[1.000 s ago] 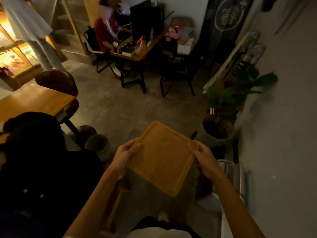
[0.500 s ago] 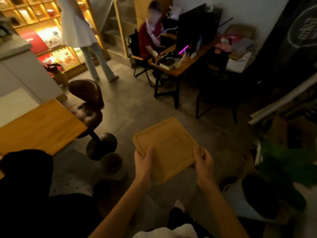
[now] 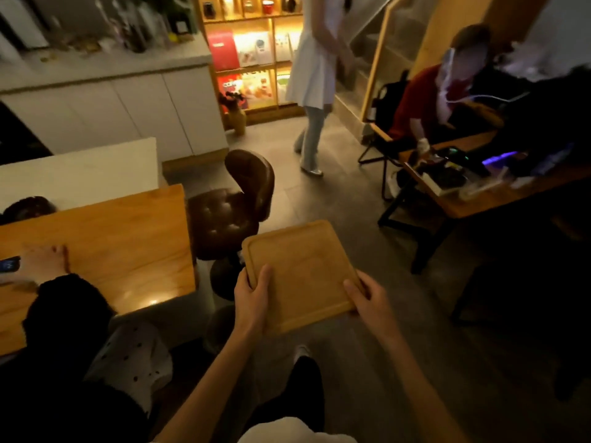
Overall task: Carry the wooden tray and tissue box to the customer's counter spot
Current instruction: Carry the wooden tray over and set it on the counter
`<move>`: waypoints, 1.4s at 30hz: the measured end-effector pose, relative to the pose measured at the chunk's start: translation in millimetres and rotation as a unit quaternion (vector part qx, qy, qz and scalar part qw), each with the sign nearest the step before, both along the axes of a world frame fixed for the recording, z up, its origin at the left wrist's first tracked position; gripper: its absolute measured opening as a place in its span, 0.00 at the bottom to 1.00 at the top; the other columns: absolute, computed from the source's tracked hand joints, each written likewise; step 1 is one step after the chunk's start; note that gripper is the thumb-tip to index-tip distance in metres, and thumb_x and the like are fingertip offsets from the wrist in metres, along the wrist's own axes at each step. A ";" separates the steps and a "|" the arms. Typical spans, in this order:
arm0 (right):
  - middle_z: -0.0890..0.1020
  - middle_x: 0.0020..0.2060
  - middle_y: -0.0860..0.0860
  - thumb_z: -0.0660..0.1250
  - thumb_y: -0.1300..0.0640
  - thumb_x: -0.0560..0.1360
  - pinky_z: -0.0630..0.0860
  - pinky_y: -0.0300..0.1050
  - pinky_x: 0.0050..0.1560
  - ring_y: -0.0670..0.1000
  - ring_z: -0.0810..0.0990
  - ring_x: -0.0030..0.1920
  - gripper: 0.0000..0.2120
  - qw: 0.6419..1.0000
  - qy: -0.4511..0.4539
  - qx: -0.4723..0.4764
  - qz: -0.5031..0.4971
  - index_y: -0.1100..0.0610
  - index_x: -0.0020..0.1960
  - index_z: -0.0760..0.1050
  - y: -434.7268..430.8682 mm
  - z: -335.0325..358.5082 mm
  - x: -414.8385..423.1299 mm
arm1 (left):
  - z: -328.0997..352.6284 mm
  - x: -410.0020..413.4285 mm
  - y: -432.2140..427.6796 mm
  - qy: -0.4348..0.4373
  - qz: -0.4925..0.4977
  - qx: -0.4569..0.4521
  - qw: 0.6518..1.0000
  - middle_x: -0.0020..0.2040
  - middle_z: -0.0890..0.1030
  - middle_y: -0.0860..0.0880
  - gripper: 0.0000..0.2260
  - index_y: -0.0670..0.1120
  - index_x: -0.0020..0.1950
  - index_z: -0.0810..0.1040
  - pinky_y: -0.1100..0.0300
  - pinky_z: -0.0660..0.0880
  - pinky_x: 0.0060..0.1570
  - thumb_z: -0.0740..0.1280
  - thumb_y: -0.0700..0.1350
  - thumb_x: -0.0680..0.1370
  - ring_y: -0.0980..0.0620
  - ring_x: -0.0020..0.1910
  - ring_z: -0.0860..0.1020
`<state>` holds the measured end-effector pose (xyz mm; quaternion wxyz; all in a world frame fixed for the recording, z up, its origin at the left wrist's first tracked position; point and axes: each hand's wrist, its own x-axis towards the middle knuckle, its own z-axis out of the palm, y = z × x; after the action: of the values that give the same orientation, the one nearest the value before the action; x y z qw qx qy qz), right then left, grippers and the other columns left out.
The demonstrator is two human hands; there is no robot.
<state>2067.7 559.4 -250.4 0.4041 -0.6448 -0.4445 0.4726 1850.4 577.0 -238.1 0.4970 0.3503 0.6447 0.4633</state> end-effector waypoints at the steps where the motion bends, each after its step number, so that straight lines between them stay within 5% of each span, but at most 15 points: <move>1: 0.80 0.55 0.49 0.65 0.52 0.80 0.78 0.36 0.43 0.47 0.80 0.53 0.16 1.000 -0.025 0.009 0.016 0.54 0.66 0.73 31.8 -2.1 1.5 | -3.2 0.1 22.5 0.004 0.011 -0.004 1.000 0.67 0.74 0.49 0.25 0.49 0.75 0.64 0.51 0.74 0.58 0.63 0.56 0.80 0.52 0.57 0.76; 5: 0.76 0.59 0.49 0.63 0.49 0.80 0.72 0.34 0.45 0.46 0.76 0.53 0.21 0.993 -0.070 0.001 0.096 0.55 0.71 0.69 149.0 -2.9 -3.8 | -11.3 -3.4 97.1 0.023 0.039 -0.006 0.999 0.67 0.74 0.51 0.30 0.53 0.75 0.62 0.41 0.74 0.63 0.66 0.61 0.77 0.49 0.62 0.76; 10: 0.72 0.67 0.52 0.61 0.44 0.80 0.74 0.50 0.62 0.51 0.74 0.62 0.28 0.978 -0.105 -0.016 0.177 0.53 0.77 0.63 260.5 -4.0 -25.7 | -9.1 -7.7 165.0 0.039 0.124 -0.024 0.991 0.71 0.68 0.54 0.33 0.56 0.77 0.56 0.42 0.73 0.64 0.67 0.60 0.77 0.51 0.65 0.73; 15: 0.76 0.60 0.49 0.58 0.41 0.80 0.77 0.54 0.60 0.50 0.77 0.58 0.27 0.953 -0.153 0.055 0.257 0.50 0.76 0.64 354.6 -15.8 -66.7 | -8.4 -16.3 228.7 0.081 0.244 -0.009 0.966 0.63 0.66 0.56 0.30 0.54 0.77 0.53 0.53 0.71 0.55 0.65 0.53 0.80 0.53 0.58 0.72; 18: 0.77 0.60 0.50 0.58 0.41 0.81 0.77 0.48 0.58 0.48 0.77 0.57 0.26 0.918 -0.161 0.077 0.355 0.51 0.75 0.65 410.7 -27.1 -91.7 | -9.4 -18.8 255.2 0.098 0.310 -0.025 0.945 0.65 0.66 0.54 0.30 0.56 0.76 0.53 0.49 0.73 0.58 0.66 0.53 0.80 0.52 0.60 0.72; 22: 0.75 0.57 0.50 0.59 0.43 0.80 0.74 0.43 0.54 0.44 0.75 0.51 0.25 0.867 -0.168 0.097 0.458 0.50 0.75 0.66 461.1 -24.1 -132.9 | -11.9 -18.2 274.0 0.082 0.436 -0.050 0.895 0.75 0.62 0.49 0.33 0.56 0.78 0.50 0.45 0.70 0.64 0.66 0.54 0.79 0.46 0.68 0.69; 25: 0.74 0.48 0.45 0.61 0.48 0.81 0.71 0.39 0.51 0.41 0.75 0.47 0.21 0.832 -0.131 0.097 0.530 0.51 0.72 0.70 481.9 -25.6 -170.0 | -18.1 -16.0 274.8 0.034 0.552 -0.076 0.830 0.73 0.65 0.47 0.29 0.56 0.78 0.53 0.45 0.72 0.63 0.63 0.53 0.81 0.47 0.65 0.71; 28: 0.79 0.52 0.47 0.63 0.50 0.81 0.70 0.36 0.51 0.45 0.78 0.53 0.19 0.800 -0.106 0.104 0.581 0.53 0.70 0.73 480.6 -26.7 -203.6 | -17.5 -12.6 272.4 0.031 0.658 -0.082 0.748 0.67 0.68 0.52 0.24 0.52 0.78 0.57 0.58 0.72 0.54 0.59 0.51 0.83 0.54 0.58 0.71; 32: 0.79 0.50 0.44 0.62 0.52 0.81 0.69 0.33 0.49 0.44 0.79 0.53 0.16 0.759 -0.107 0.124 0.630 0.54 0.67 0.75 471.2 -33.0 -249.3 | -19.8 -32.8 265.9 0.060 0.724 -0.130 0.674 0.71 0.64 0.47 0.23 0.46 0.78 0.62 0.56 0.65 0.66 0.59 0.49 0.83 0.52 0.64 0.68; 37: 0.73 0.44 0.35 0.59 0.54 0.82 0.66 0.28 0.43 0.34 0.74 0.45 0.15 0.738 -0.098 0.107 0.658 0.53 0.68 0.75 458.4 -42.3 -303.7 | -38.9 -72.5 261.0 0.062 0.763 -0.146 0.627 0.64 0.64 0.47 0.22 0.43 0.78 0.62 0.60 0.63 0.64 0.59 0.44 0.83 0.56 0.58 0.65; 42: 0.73 0.56 0.49 0.59 0.56 0.83 0.66 0.35 0.55 0.42 0.71 0.52 0.19 0.723 -0.109 0.065 0.679 0.59 0.73 0.68 456.5 -56.9 -343.4 | -66.5 -113.4 257.5 0.058 0.759 -0.184 0.621 0.59 0.65 0.49 0.23 0.43 0.77 0.63 0.55 0.65 0.69 0.61 0.42 0.83 0.50 0.59 0.68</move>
<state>1724.3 1015.9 -307.4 -0.0352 -0.1894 -0.8340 0.5171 1737.0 834.5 -304.6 -0.0162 -0.3366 0.7808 0.5261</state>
